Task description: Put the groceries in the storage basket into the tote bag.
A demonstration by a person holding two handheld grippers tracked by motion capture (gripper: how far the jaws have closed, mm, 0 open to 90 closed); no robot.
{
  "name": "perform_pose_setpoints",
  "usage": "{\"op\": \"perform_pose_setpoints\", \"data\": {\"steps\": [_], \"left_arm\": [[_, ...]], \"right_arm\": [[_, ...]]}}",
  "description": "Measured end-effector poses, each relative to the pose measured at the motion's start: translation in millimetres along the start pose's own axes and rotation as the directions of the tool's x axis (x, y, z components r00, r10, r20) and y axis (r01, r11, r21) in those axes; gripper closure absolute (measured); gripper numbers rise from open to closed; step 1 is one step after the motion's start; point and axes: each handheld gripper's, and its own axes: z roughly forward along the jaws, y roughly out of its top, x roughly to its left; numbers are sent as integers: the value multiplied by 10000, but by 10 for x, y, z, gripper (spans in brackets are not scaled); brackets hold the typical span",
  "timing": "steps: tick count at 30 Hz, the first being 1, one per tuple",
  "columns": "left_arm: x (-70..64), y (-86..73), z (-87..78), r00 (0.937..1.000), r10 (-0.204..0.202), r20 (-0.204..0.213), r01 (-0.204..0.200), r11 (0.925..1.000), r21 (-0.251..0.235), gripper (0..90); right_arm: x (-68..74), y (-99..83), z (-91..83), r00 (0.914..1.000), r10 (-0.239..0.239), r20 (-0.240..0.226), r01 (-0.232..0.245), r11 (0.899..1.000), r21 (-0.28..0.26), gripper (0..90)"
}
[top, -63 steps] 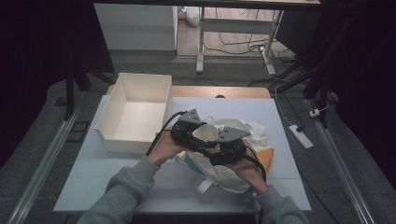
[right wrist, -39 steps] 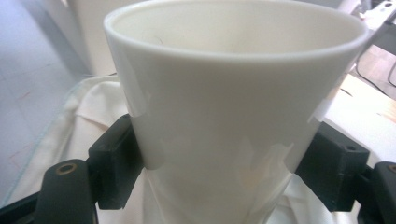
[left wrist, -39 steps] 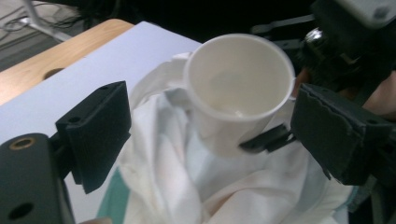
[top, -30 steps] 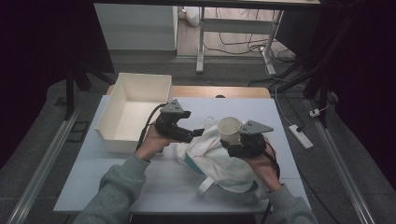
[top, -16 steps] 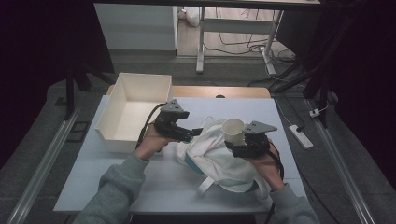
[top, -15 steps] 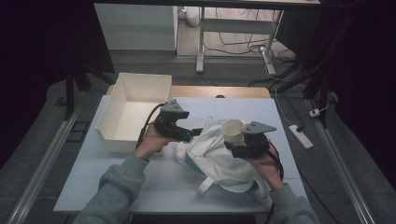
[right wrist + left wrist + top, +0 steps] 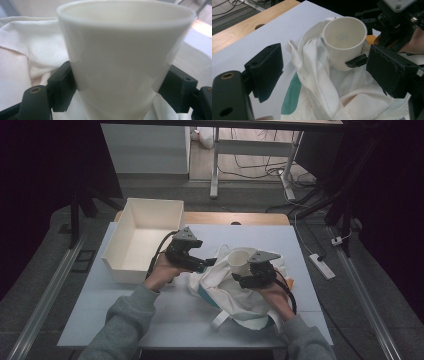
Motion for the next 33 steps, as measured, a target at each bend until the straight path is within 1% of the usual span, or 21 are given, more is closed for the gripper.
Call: {"op": "perform_pose_setpoints", "data": {"steps": [2, 3, 7, 10, 12, 14, 19, 20, 22, 23, 25, 26, 27, 28, 30, 33], "left_arm": [[4, -4, 1, 10000, 28, 11, -28, 10000, -10, 145], [5, -5, 4, 10000, 32, 17, -32, 10000, -3, 145], [-1, -8, 16, 10000, 83, 47, -83, 9999, 59, 144], [-4, -10, 23, 9999, 109, 57, -109, 9999, 75, 144], [-1, -10, 24, 9999, 73, 145, -74, 9999, 68, 143], [-1, -9, 24, 9997, 45, 250, -47, 10000, 45, 143], [-6, -13, 30, 9997, 84, 221, -86, 9999, 107, 144], [-5, -15, 30, 9997, 83, 216, -85, 9999, 114, 143], [-1, -17, 29, 9998, 82, 208, -84, 9999, 126, 143], [1, -19, 29, 9998, 87, 200, -90, 9999, 137, 144], [4, -24, 31, 9998, 94, 182, -96, 9998, 159, 144], [6, -26, 32, 9998, 111, 175, -114, 9998, 184, 144], [7, -28, 34, 9998, 122, 169, -126, 9997, 200, 144], [8, -30, 37, 9998, 130, 166, -134, 9997, 221, 144], [5, -32, 46, 9998, 132, 171, -136, 9996, 239, 143], [-1, -34, 59, 9997, 183, 181, -189, 9993, 317, 143]], "right_arm": [[-8, -14, 13, 10000, 71, 29, -71, 10000, -27, 222], [-12, -21, 16, 10000, 23, 55, -23, 10000, -58, 223], [-7, -51, 42, 9998, 97, -163, -98, 9999, -56, 223], [20, -66, 78, 9998, -39, -203, 40, 10000, 55, 223], [37, -71, 92, 9999, -132, -96, 132, 9999, 9, 223], [44, -80, 103, 9998, -186, -95, 186, 9998, -50, 224], [51, -123, 149, 9992, -349, -206, 352, 9993, 110, 224], [54, -129, 157, 9990, -414, -158, 417, 9990, 179, 224], [64, -147, 169, 9976, -691, -10, 691, 9968, 400, 223], [64, -158, 164, 9971, -755, 22, 754, 9965, 366, 224], [41, -166, 140, 9975, -702, 37, 699, 9964, 483, 223], [19, -170, 122, 9982, -606, 32, 603, 9964, 589, 223], [-8, -172, 103, 9992, -392, -2, 391, 9968, 700, 224], [-36, -178, 79, 9997, -219, 100, 210, 9963, 835, 224], [-99, -202, 30, 9992, -96, 392, 55, 9948, 1015, 224], [-173, -240, -32, 9993, 156, 349, -195, 9933, 1138, 225]]}}
